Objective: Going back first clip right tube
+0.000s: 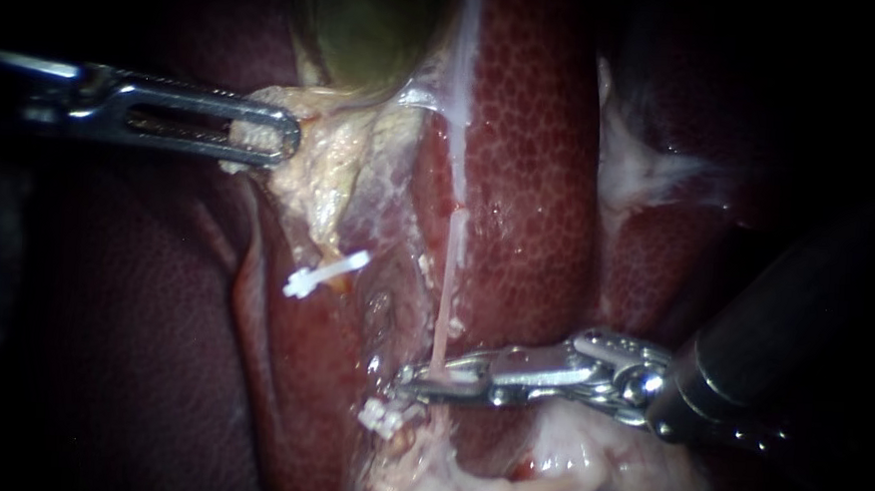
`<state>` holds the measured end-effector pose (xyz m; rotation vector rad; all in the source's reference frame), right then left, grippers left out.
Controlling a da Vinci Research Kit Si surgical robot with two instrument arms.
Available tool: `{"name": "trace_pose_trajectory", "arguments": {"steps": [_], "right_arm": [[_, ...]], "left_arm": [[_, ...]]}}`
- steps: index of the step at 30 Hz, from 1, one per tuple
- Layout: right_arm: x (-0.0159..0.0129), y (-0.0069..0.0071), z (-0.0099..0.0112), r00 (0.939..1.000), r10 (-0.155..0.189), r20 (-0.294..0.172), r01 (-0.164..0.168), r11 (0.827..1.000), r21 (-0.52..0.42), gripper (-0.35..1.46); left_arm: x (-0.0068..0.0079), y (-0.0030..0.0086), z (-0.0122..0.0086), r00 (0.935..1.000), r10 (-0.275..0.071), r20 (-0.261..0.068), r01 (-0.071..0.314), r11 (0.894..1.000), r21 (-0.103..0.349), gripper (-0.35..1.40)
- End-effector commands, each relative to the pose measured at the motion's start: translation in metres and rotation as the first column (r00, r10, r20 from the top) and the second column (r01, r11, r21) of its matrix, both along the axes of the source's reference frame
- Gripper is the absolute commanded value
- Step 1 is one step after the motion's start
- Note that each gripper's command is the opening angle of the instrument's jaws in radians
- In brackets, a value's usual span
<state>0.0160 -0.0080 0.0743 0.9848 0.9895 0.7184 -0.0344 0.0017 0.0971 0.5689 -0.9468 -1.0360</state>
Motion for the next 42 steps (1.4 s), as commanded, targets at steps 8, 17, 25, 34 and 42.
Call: {"name": "trace_pose_trajectory", "arguments": {"steps": [8,17,25,34,42], "right_arm": [[0.0003,0.0,0.0,0.9994,0.017,-0.029,-0.017,1.0,0.0,-0.06],[0.0004,0.001,-0.0006,0.9973,0.018,-0.072,-0.023,0.998,-0.066,0.55],[-0.0011,0.0017,0.0001,0.9947,0.034,-0.097,-0.057,0.968,-0.243,0.6],[-0.0034,0.0037,-0.0018,0.9921,0.013,-0.125,-0.051,0.951,-0.304,0.6],[-0.0055,0.0057,-0.0056,0.9891,0.003,-0.147,-0.053,0.939,-0.339,0.6]], "left_arm": [[0.0,0.0,0.0,1.0,0.0,0.0,0.0,1.0,0.0,-0.35],[0.0001,0.0,0.0,1.0,0.0,0.0,0.0,1.0,0.0,-0.35],[0.0001,0.0,0.0,1.0,0.0,0.0,0.0,1.0,0.0,-0.35],[0.0001,0.0,0.0,1.0,0.0,0.0,0.0,1.0,0.0,-0.35],[0.0001,0.0,0.0,1.0,0.0,0.0,0.0,1.0,0.0,-0.35]]}}
